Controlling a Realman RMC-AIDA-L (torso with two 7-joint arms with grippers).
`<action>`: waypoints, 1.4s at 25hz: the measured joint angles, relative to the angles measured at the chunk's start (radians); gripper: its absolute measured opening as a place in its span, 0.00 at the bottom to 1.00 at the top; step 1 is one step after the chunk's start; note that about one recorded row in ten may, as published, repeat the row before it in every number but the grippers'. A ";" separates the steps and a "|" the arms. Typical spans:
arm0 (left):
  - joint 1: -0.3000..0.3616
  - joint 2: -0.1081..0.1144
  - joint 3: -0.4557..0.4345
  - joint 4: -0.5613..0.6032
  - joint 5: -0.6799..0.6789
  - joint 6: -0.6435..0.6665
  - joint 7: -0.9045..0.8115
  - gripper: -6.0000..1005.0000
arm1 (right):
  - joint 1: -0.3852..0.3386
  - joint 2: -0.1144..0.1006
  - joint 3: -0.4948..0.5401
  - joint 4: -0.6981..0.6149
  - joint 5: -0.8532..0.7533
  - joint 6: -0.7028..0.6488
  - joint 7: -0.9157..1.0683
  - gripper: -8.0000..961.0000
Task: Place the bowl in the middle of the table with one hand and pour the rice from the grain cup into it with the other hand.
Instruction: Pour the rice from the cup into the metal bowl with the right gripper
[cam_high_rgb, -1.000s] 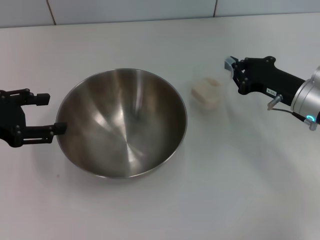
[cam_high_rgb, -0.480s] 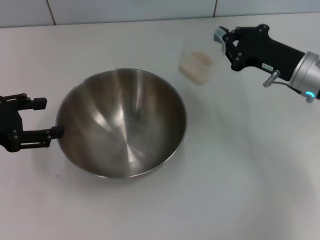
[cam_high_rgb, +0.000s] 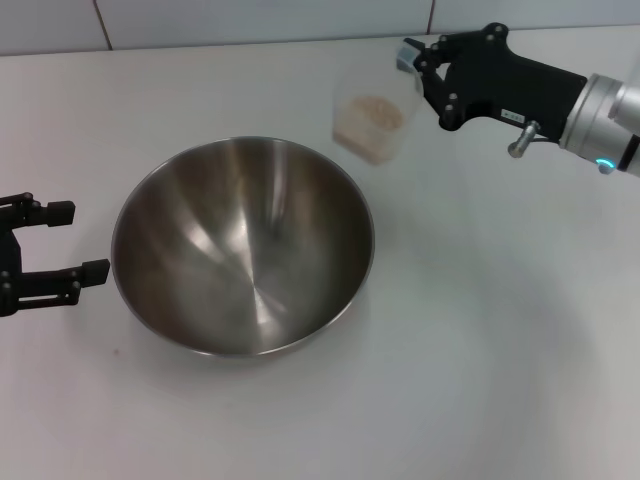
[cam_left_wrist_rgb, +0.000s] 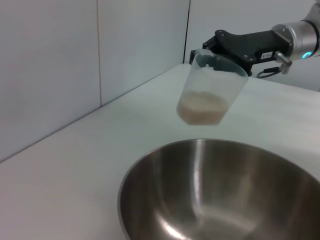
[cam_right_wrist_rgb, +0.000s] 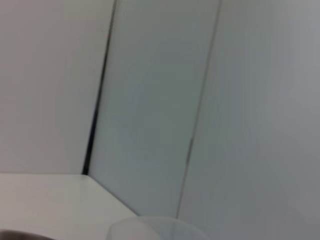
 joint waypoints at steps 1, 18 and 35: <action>0.000 0.000 0.000 0.000 0.000 0.000 0.000 0.81 | 0.000 0.000 0.000 0.000 0.000 0.000 0.000 0.02; 0.034 0.000 -0.013 -0.028 0.008 0.009 0.063 0.81 | 0.035 0.001 -0.227 -0.079 0.012 0.078 -0.107 0.02; 0.040 -0.005 -0.020 -0.029 0.007 0.007 0.059 0.81 | -0.189 0.002 -0.891 -0.539 0.319 0.389 -0.179 0.02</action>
